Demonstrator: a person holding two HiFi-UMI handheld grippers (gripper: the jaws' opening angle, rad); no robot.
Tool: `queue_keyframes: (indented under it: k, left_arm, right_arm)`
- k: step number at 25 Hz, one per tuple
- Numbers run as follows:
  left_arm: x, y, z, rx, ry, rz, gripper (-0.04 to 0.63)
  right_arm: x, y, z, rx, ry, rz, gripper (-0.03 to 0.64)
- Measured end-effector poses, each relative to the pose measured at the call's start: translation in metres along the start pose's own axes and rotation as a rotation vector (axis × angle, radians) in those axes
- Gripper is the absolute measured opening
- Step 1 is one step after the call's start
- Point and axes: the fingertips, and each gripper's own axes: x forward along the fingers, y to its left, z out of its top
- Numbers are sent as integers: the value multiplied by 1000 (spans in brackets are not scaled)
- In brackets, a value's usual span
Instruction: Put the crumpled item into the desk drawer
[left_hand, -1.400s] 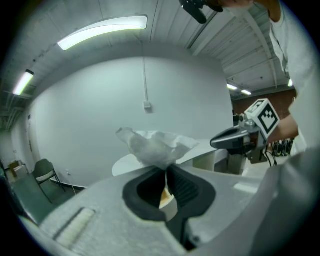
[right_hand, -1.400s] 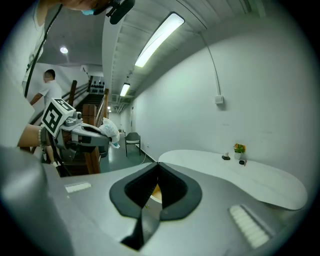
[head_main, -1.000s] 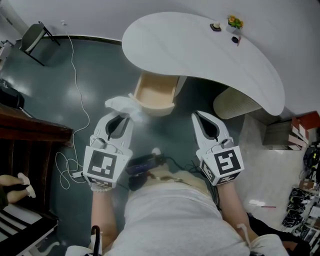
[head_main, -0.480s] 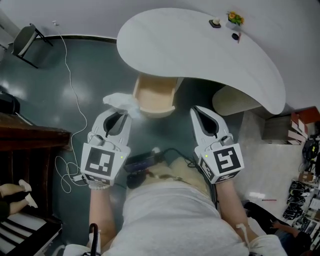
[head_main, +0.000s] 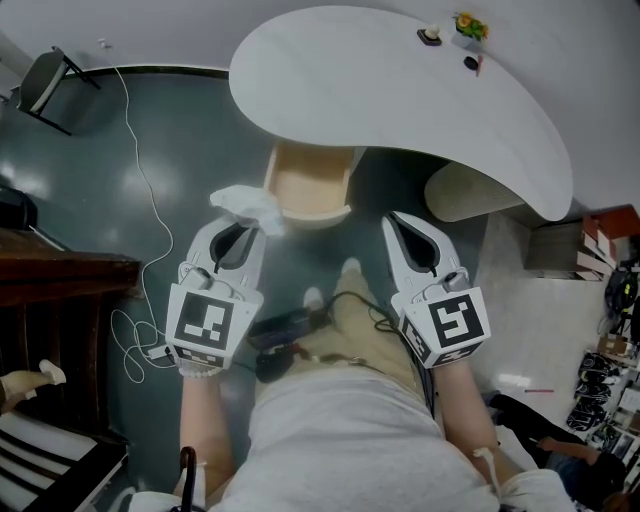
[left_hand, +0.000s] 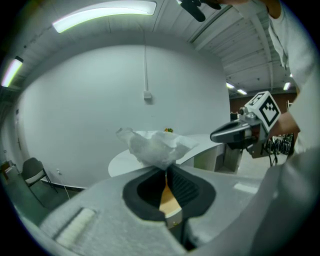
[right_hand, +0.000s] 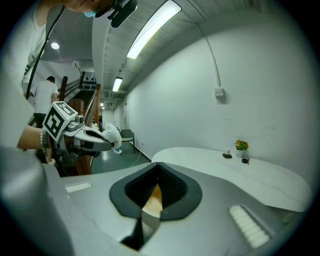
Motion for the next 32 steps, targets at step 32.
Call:
queue_keyframes:
  k: [32]
  left_arm:
    - [163,19,-143,26,467,-63,9]
  right_arm:
    - [52,-85,-29,45,92,56,5]
